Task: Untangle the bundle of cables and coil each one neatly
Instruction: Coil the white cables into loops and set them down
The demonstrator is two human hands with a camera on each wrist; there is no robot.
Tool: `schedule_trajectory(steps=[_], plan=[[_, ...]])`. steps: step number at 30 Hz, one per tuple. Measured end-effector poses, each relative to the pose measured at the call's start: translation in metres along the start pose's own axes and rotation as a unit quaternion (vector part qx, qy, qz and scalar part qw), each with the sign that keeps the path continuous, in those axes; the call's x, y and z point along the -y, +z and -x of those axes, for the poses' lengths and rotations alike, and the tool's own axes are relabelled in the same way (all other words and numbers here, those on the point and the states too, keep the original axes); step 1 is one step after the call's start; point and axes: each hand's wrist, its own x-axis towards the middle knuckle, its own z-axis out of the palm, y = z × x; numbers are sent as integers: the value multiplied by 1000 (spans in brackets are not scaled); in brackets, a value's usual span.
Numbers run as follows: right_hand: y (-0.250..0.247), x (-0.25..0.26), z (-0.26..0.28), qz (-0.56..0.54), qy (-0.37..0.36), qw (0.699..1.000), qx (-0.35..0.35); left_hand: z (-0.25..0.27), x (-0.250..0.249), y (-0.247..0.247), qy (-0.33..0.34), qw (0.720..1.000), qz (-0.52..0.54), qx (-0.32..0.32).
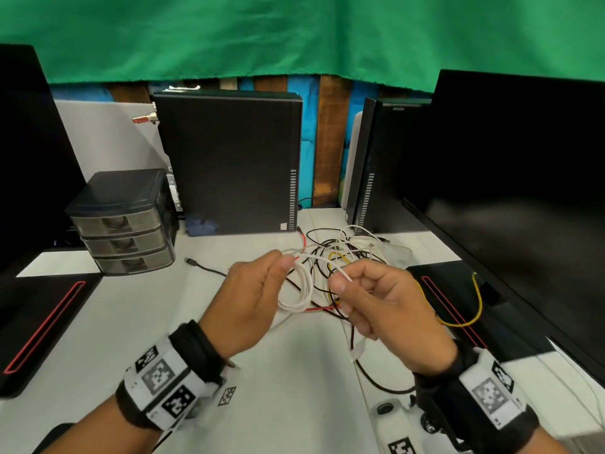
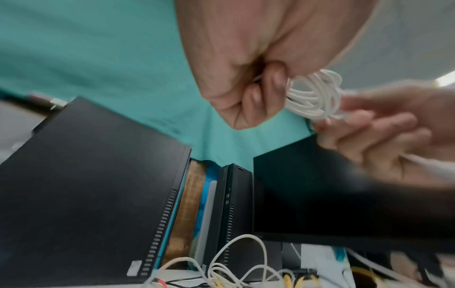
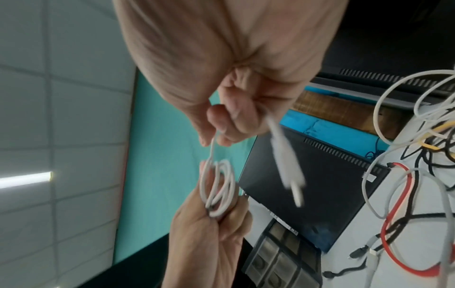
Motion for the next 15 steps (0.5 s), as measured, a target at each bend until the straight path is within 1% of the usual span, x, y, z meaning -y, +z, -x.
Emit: schedule_trajectory(steps=[2, 3, 4, 5, 7, 8, 9, 10, 11, 12, 13, 14, 15], plan=[[-11, -1, -5, 23, -26, 999, -8, -4, 1, -6, -34, 998, 34, -29], [-16, -3, -7, 61, -45, 997, -12, -5, 2, -7, -49, 997, 52, -31], [-19, -6, -8, 124, -63, 990, -17, -6, 3, -8, -61, 995, 70, -30], [-22, -10, -9, 209, -80, 975, -16, -6, 3, -8, -70, 993, 88, -27], [-21, -19, -8, 372, -84, 924, 12, -4, 1, -3, -80, 990, 119, -14], [-18, -23, -7, 404, -75, 911, 24, -3, -1, -1, -84, 987, 135, -6], [-13, -26, -6, 397, -60, 915, 29, -1, -3, 2, -89, 985, 151, 2], [-8, -26, -5, 347, -35, 937, 19, 0, -6, 5, -93, 982, 165, 8], [-3, -25, -5, 262, -7, 965, -6, 1, -7, 7, -98, 980, 175, 12], [1, -21, -6, 155, 26, 987, -32, 1, -8, 8, -101, 978, 184, 13], [5, -17, -6, 43, 57, 996, -46, 2, -9, 9, -103, 976, 192, 13], [8, -11, -6, -57, 85, 994, -47, 2, -9, 9, -103, 975, 198, 13], [11, -5, -5, -138, 110, 983, -39, 3, -10, 10, -106, 973, 204, 15]])
